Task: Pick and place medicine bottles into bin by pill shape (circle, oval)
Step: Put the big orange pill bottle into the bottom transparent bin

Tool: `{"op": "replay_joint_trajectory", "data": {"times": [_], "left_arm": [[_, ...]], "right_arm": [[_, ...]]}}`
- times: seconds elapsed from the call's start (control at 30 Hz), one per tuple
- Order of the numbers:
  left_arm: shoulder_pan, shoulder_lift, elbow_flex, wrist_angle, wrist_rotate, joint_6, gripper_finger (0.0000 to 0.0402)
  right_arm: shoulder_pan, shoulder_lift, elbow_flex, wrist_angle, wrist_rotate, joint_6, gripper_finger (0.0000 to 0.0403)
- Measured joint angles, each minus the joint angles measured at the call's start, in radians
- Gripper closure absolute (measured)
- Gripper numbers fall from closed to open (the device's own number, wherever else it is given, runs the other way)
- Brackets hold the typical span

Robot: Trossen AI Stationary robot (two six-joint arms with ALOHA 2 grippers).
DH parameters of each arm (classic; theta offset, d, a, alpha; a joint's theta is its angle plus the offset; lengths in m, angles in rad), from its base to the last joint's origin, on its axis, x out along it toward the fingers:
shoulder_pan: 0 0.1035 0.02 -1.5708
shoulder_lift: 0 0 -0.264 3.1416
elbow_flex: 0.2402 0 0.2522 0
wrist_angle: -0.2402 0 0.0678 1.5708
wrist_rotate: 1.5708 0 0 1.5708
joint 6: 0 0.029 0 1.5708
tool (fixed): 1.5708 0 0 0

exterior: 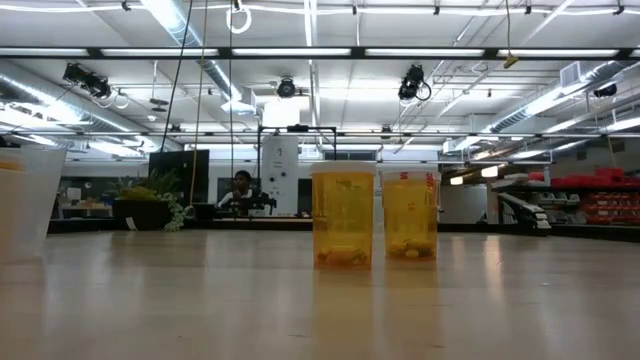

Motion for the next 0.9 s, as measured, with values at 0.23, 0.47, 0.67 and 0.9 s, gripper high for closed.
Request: {"op": "replay_joint_trajectory", "data": {"times": [0.23, 0.47, 0.67, 0.9], "left_arm": [[0.041, -0.015, 0.000, 0.291, 0.025, 0.282, 0.0199], [0.086, -0.015, 0.000, 0.365, 0.040, 0.320, 0.0208], [0.116, -0.014, 0.000, 0.437, 0.104, 0.352, 0.0201], [0.122, -0.014, 0.000, 0.531, 0.108, 0.469, 0.0206]], "right_arm": [[0.070, -0.111, 0.000, -0.068, 0.056, 0.001, 0.0120], [0.095, -0.131, 0.000, -0.023, 0.060, -0.041, 0.0120], [0.086, -0.104, 0.000, 0.048, 0.106, -0.085, 0.0120], [0.086, -0.117, 0.000, 0.086, 0.089, -0.100, 0.0121]]}}
